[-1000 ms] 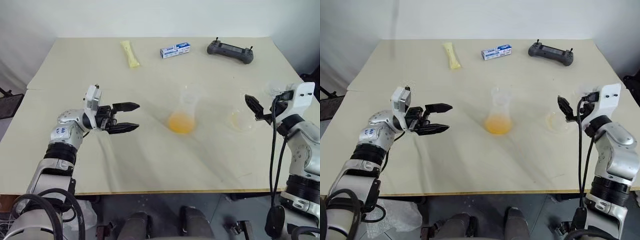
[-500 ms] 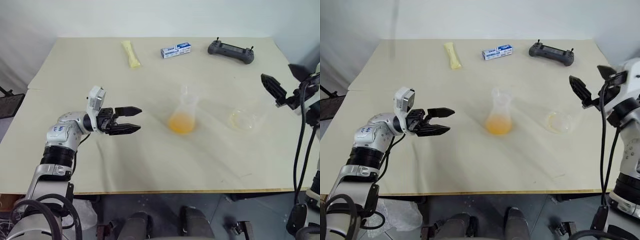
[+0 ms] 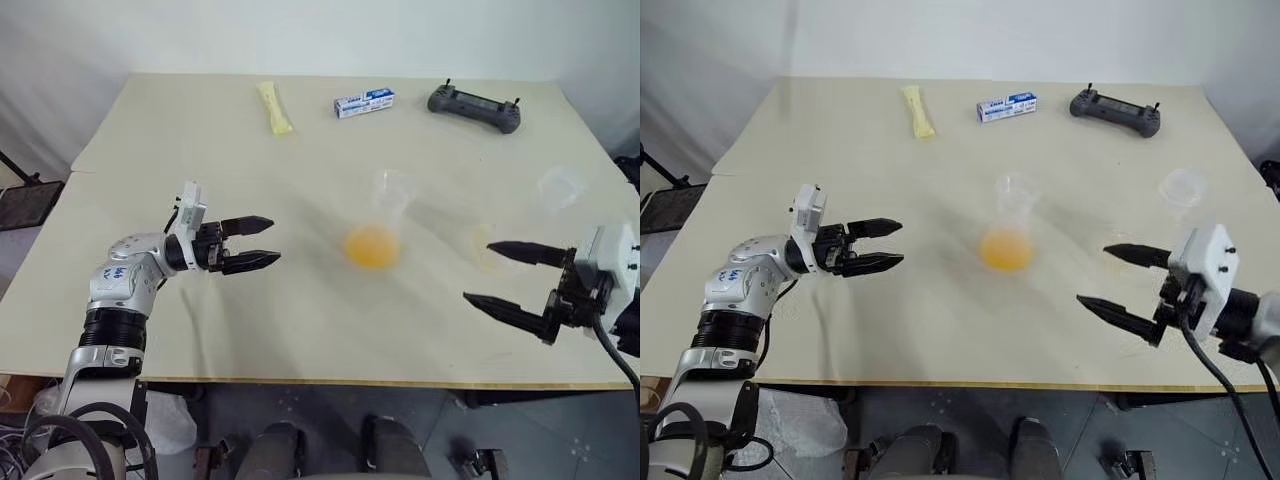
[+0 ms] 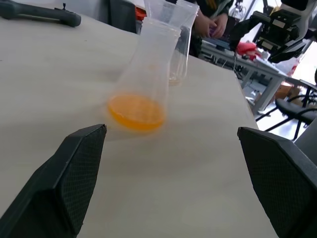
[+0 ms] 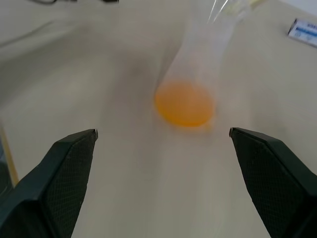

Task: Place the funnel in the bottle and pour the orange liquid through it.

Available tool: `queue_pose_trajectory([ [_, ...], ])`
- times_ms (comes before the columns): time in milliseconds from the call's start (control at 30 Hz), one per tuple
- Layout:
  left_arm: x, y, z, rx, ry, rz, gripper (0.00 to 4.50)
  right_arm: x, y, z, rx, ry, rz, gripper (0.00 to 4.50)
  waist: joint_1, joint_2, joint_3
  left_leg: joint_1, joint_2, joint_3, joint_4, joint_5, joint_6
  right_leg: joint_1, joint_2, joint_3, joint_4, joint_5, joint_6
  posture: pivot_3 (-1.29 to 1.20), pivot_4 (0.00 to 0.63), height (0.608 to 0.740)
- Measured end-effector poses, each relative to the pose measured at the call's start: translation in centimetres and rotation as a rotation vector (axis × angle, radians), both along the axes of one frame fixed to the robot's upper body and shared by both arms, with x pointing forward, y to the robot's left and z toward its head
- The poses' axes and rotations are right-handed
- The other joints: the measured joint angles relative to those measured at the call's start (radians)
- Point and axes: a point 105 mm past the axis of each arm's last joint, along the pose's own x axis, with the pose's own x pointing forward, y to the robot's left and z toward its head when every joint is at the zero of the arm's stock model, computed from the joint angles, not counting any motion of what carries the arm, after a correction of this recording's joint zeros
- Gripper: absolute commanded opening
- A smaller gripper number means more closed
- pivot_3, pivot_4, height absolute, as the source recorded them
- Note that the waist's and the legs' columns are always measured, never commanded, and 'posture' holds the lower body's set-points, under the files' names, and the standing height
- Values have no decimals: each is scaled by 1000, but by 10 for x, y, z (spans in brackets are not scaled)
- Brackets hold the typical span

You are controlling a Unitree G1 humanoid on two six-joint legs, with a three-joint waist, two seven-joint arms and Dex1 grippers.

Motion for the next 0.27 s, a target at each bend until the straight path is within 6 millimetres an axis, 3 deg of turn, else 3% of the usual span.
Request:
queue_pose_trajectory([
  [267,-3,14,-8,89,-58,-9,4500,-8,-14,-37,10,48,-77,4463,0,0,0,0,0,0,-1,0,0,0,0,0,0,0,0,0,150,740],
])
